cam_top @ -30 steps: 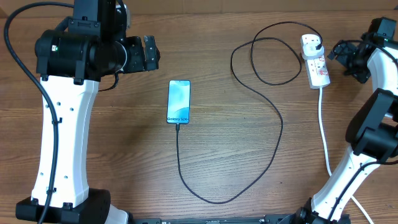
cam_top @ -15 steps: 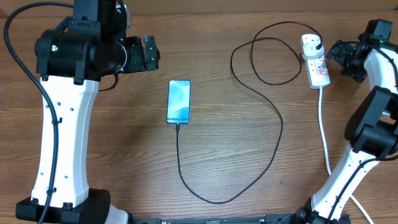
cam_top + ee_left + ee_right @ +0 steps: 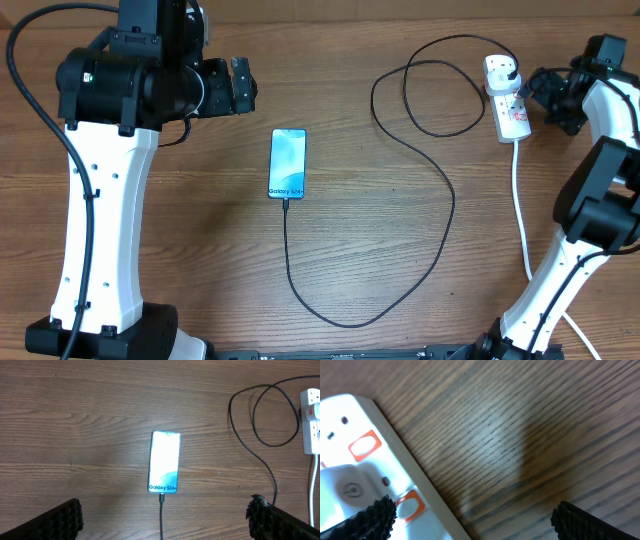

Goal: Plug charger to phone and switch on socket

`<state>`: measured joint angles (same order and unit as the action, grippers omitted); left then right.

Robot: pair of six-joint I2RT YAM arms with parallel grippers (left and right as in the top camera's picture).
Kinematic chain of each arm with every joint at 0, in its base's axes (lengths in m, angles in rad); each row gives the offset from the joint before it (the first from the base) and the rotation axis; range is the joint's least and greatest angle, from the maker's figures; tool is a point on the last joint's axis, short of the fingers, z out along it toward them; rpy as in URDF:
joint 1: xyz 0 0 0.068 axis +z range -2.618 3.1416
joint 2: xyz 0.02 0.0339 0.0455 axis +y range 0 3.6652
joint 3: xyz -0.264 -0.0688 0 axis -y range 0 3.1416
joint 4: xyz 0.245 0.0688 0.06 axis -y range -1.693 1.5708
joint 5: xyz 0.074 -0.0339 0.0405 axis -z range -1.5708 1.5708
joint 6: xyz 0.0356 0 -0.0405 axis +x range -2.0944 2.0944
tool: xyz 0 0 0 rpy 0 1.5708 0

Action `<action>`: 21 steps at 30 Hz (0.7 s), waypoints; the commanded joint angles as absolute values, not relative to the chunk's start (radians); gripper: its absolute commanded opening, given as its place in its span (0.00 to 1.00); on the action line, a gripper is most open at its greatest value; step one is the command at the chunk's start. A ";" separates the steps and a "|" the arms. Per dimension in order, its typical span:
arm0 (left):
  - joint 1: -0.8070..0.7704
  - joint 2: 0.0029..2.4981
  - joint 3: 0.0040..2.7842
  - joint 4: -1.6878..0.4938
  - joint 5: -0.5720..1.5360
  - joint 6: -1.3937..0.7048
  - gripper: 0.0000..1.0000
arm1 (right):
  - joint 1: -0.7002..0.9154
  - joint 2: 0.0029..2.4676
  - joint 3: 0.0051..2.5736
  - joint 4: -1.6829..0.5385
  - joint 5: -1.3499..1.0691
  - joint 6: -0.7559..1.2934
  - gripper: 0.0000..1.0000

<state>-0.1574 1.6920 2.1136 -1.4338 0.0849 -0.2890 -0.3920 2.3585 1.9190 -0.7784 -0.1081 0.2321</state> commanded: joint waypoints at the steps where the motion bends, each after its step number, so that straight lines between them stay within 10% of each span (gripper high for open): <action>1: -0.156 1.700 2.111 -1.435 0.075 -0.284 1.00 | -0.386 2.380 1.943 -0.776 -0.125 0.215 1.00; 21: -0.156 1.700 2.111 -1.435 0.074 -0.284 0.99 | -0.369 2.381 1.943 -0.807 -0.140 0.170 1.00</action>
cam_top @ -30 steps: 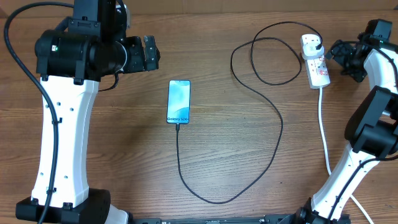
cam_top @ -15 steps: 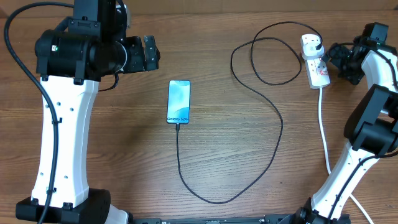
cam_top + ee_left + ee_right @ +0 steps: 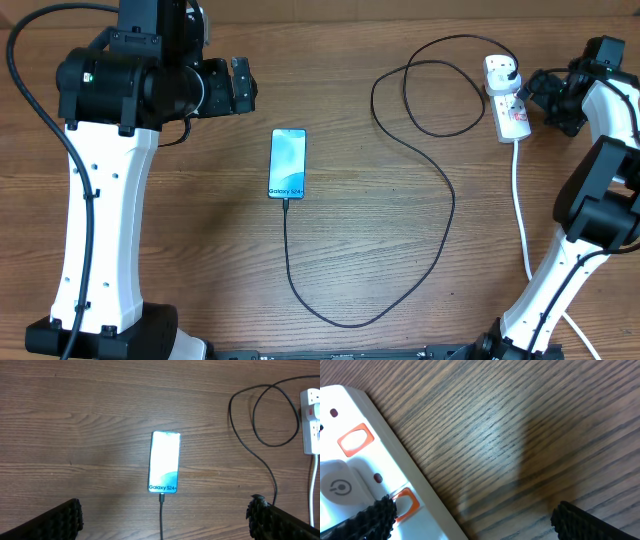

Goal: Plug charger to phone and switch on socket

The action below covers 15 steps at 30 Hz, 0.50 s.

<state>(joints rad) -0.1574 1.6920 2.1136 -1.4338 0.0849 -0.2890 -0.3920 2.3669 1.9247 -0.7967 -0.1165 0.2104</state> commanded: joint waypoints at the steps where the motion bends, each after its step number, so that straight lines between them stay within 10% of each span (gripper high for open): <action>1: -0.156 1.700 2.111 -1.435 0.075 -0.284 1.00 | -0.366 2.381 1.943 -0.809 -0.140 0.162 1.00; 15: -0.156 1.700 2.111 -1.435 0.075 -0.284 1.00 | -0.328 2.383 1.943 -0.818 -0.101 0.154 1.00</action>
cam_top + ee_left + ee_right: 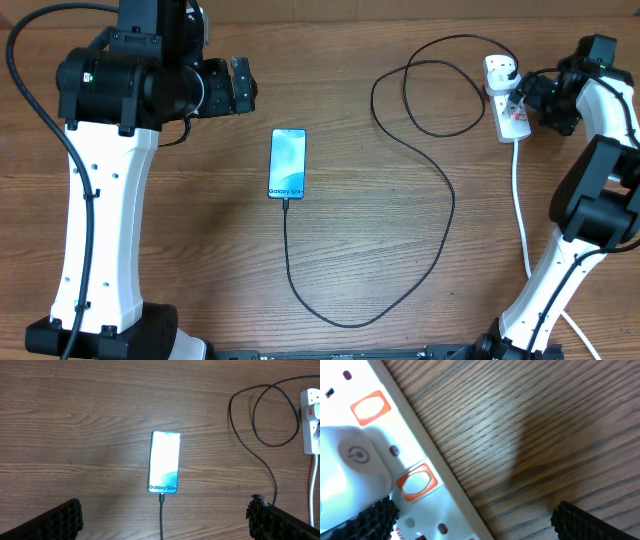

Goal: Plug charger to phone and switch on socket

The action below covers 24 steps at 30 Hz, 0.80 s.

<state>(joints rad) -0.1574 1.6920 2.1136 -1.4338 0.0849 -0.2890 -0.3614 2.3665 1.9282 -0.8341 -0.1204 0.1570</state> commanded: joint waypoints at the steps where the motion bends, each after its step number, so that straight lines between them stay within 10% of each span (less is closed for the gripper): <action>1: -0.156 1.700 2.111 -1.435 0.075 -0.284 1.00 | -0.328 2.383 1.943 -0.818 -0.098 0.163 1.00; 24: -0.156 1.700 2.111 -1.435 0.075 -0.284 0.99 | -0.373 2.383 2.054 -0.844 -0.102 0.292 1.00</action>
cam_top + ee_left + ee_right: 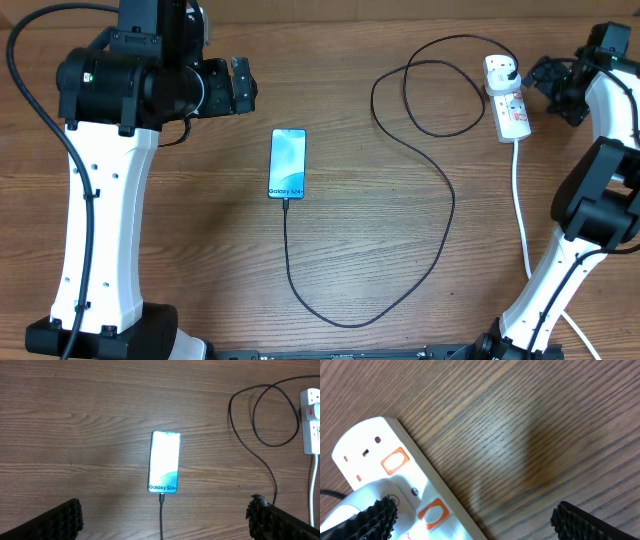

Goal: Plug charger to phone and switch on socket

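Note:
The phone (287, 163) lies screen-up and lit in the middle of the table, with the black cable (448, 215) plugged into its near end. The cable loops round to the white charger plug (503, 68), which sits in the white power strip (512, 115) at the far right. My right gripper (556, 88) hangs open just right of the strip, touching nothing. Its wrist view shows the strip's end (387, 472), two orange switches (433, 512) and the charger plug (362, 505). My left gripper (241, 88) is open, far-left of the phone (164, 461).
The strip's own white lead (520, 210) runs toward the table's near edge on the right. Black cable loops (260, 415) lie between the phone and the strip. Bare wood surrounds the phone.
My right gripper has drawn back from the power strip, toward the right and the far edge. In its wrist view the strip now sits lower left with its end showing. The left arm has not moved.
The phone stayed lit with the cable in it at every moment. My right gripper stood open beside the strip's switches at first, then was close over them, and now hangs away from the strip. The left gripper kept still above the table.

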`<state>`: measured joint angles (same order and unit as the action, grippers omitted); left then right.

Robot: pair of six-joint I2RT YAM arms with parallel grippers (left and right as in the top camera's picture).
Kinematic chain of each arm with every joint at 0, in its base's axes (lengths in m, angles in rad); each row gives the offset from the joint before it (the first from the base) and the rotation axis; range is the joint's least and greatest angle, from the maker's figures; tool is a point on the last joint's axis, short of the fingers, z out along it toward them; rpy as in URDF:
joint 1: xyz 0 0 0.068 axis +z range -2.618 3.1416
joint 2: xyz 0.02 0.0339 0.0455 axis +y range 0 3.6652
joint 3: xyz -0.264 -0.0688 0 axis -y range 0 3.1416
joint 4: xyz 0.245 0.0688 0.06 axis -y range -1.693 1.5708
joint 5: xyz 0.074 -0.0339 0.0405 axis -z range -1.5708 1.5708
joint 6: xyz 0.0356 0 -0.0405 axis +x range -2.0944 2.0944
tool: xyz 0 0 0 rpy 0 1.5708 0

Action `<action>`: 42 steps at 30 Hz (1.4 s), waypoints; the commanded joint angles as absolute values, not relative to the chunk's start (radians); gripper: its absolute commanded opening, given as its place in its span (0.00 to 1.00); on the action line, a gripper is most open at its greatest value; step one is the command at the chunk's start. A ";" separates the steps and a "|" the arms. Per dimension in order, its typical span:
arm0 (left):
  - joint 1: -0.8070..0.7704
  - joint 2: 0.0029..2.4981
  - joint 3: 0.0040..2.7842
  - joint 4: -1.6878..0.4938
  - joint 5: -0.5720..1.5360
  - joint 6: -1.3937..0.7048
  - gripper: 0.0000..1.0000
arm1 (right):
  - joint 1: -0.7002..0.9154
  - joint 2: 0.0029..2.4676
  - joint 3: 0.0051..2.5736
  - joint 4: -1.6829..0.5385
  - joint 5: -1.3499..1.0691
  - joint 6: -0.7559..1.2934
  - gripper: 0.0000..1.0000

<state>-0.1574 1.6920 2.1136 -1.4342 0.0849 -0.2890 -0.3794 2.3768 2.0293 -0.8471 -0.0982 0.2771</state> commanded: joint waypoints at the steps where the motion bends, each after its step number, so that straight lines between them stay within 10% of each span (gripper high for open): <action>1: -0.156 1.700 2.111 -1.435 0.075 -0.284 1.00 | -0.373 2.383 2.054 -0.843 -0.101 0.292 1.00; 42: -0.156 1.700 2.111 -1.435 0.075 -0.284 1.00 | -0.373 2.437 2.002 -0.849 -0.070 0.299 1.00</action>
